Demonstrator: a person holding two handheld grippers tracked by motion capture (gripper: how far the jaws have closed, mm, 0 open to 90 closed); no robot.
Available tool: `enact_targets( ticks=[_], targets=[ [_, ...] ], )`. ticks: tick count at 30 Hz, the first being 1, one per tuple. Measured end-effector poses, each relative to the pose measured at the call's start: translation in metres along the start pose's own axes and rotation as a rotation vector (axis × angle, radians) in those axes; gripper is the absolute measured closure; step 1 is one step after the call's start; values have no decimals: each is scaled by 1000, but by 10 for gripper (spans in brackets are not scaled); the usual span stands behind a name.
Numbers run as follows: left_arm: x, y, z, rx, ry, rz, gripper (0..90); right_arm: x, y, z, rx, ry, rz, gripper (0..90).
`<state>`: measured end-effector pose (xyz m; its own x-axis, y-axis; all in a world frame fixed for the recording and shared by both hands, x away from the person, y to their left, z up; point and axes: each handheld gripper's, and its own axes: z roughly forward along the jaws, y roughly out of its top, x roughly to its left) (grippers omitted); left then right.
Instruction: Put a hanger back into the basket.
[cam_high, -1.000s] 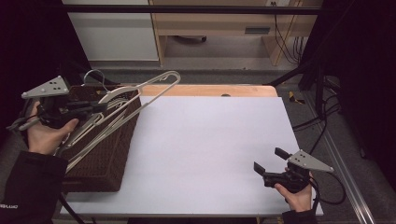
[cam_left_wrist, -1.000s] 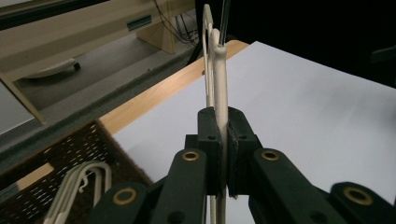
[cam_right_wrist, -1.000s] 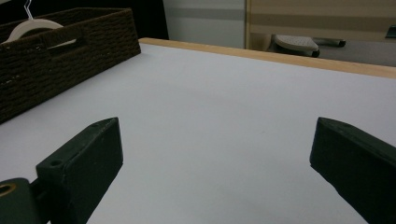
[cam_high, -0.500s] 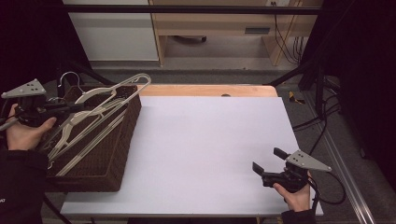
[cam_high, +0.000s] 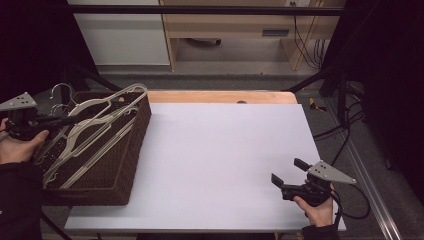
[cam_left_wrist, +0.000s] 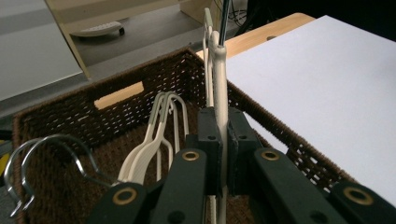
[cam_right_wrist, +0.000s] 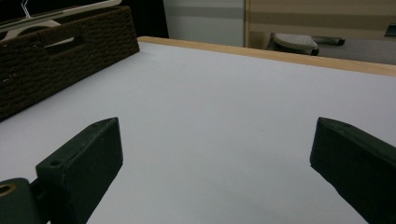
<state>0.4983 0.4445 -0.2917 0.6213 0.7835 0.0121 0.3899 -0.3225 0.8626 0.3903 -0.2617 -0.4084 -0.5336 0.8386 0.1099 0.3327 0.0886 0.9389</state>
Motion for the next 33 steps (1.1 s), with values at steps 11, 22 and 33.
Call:
enact_targets(
  ticks=[11,22,33],
  targets=[
    [5,-26,10,52,31,-43,861,0,0,0,0,-1,-3,29],
    [-6,-41,29,86,63,-78,857,0,0,-1,-1,-2,-3,30],
    [-5,-56,46,161,104,-122,840,0,0,0,1,1,-3,31]
  ],
)
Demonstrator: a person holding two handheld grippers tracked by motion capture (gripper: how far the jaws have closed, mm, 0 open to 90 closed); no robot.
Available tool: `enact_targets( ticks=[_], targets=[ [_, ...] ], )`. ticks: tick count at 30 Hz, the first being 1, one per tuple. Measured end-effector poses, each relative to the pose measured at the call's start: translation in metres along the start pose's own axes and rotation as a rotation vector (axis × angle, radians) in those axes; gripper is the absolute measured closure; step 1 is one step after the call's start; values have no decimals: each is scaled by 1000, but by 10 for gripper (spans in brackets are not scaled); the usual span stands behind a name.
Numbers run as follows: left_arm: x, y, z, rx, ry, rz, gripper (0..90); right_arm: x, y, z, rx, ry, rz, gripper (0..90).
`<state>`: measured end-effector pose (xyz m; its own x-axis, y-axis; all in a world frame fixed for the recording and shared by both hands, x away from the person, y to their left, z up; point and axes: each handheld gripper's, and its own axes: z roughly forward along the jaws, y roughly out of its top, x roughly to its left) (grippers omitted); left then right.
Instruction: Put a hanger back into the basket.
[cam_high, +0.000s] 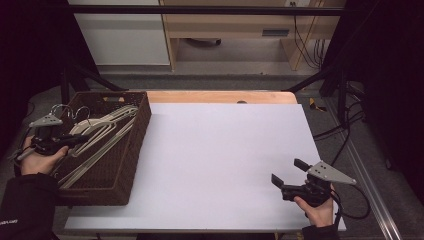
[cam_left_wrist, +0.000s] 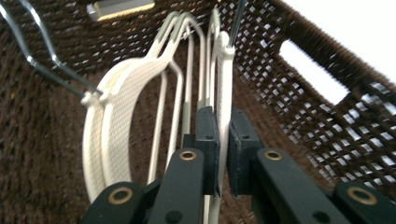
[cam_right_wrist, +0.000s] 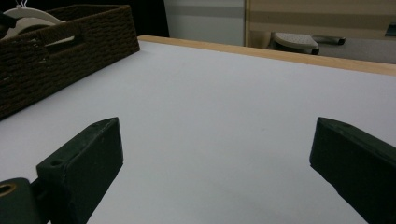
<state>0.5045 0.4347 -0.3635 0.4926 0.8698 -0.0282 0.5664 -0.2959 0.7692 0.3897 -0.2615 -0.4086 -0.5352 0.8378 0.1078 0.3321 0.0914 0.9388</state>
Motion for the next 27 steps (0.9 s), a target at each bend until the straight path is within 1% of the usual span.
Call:
enact_targets(
  ticks=[1,2,3,4,6,7,8,9,10,11,12,13,14,16,17,18,19,20,21,22,23,24,25,26,27],
  targets=[
    [2,-3,1,3,6,-11,836,0,0,0,3,-3,0,31],
    [4,-6,1,-5,9,-26,836,0,0,0,3,-3,0,31],
    [7,-8,0,-11,4,-53,833,0,0,1,4,-4,1,31],
    [7,-8,0,-12,4,-60,829,0,0,1,3,-2,2,31],
    [7,-7,1,-5,12,-88,817,1,-1,1,5,1,5,32],
    [7,-6,1,2,44,-104,809,1,-1,2,7,-2,4,32],
    [8,-6,1,12,56,-108,801,1,-1,2,8,-3,1,32],
    [8,-6,1,12,56,-108,789,1,-1,2,8,-1,1,32],
    [8,-6,1,17,84,-102,789,1,-1,2,8,-1,1,32],
    [9,-8,-2,3,114,-110,724,1,-1,2,9,-1,0,32],
    [9,-8,-2,3,114,-110,699,1,-1,2,9,-1,0,32],
    [9,-9,-4,-3,145,-108,699,1,-1,2,10,-3,0,32],
    [8,-9,-7,-8,178,-105,645,0,-1,2,10,-2,3,32],
    [5,-9,-12,-36,193,-103,586,0,-1,2,10,-4,2,33],
    [3,-8,-15,-50,211,-98,524,1,-1,2,10,-5,6,33],
    [0,-8,-18,-64,208,-95,524,1,-1,2,10,-5,6,33],
    [-4,-8,-22,-82,195,-87,484,1,-1,2,8,0,8,32],
    [-8,-7,-25,-101,192,-83,459,1,-1,3,9,0,8,32],
    [-13,-6,-27,-123,182,-81,459,1,-1,3,9,0,8,32],
    [-20,-5,-30,-157,156,-79,443,1,-1,3,10,-1,7,33],
    [-24,-4,-32,-176,140,-79,398,0,-1,3,10,-1,8,32],
    [-37,-2,-35,-229,88,-83,375,0,-2,3,11,-1,8,32],
    [-37,-2,-35,-229,88,-83,345,1,-2,3,12,0,9,32],
    [-45,-1,-36,-254,65,-84,345,1,-2,3,12,0,9,32],
    [-53,0,-37,-273,49,-79,320,1,-2,3,11,-1,8,32]
  ],
)
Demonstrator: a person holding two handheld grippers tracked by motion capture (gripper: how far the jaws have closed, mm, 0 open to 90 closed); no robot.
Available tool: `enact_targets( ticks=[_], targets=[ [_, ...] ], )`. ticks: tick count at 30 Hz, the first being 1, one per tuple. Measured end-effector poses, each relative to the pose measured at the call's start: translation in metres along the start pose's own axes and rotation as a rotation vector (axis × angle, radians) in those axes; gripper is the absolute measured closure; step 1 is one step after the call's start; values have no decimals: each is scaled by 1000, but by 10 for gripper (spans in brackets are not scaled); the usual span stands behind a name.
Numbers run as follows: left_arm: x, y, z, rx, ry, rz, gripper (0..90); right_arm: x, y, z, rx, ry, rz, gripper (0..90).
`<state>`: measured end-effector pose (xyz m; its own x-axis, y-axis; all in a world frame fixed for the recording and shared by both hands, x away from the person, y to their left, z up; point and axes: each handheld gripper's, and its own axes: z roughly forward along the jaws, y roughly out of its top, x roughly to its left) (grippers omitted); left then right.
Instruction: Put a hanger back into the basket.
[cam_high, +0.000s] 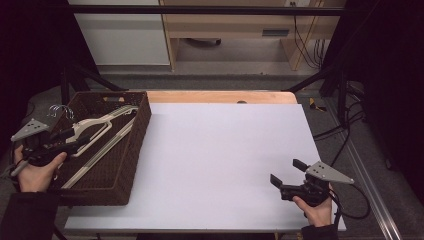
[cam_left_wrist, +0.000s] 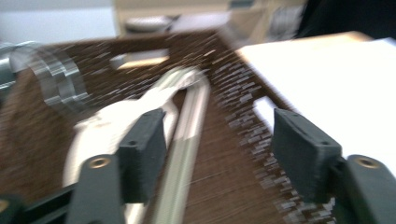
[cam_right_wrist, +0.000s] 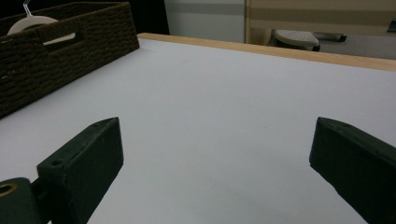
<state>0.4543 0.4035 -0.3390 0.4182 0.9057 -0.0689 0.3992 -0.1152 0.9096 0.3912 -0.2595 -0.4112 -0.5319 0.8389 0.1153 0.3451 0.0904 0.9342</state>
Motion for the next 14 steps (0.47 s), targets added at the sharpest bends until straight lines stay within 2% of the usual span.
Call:
enact_targets(
  ticks=[2,3,4,5,6,9,10,11,14],
  targets=[
    [-16,1,0,-28,-42,10,232,0,0,0,-3,-1,0,33],
    [-32,2,1,-47,-83,23,204,0,0,0,-4,2,2,32],
    [-32,2,1,-47,-83,23,184,-1,0,-1,-4,4,2,33],
    [-48,3,3,-60,-108,51,155,-1,0,-1,-4,3,-2,33],
    [-48,3,3,-60,-108,51,118,-1,0,-1,-4,3,-1,33],
    [-68,4,6,-74,-151,70,86,-1,0,-1,-5,5,-2,33],
    [-79,3,7,-80,-177,74,65,-1,0,-1,-5,4,-2,32],
    [-79,3,7,-80,-177,74,62,-1,0,-1,-5,4,-2,32],
    [-92,0,10,-86,-221,82,57,-1,1,-3,-9,7,3,32]
  ],
)
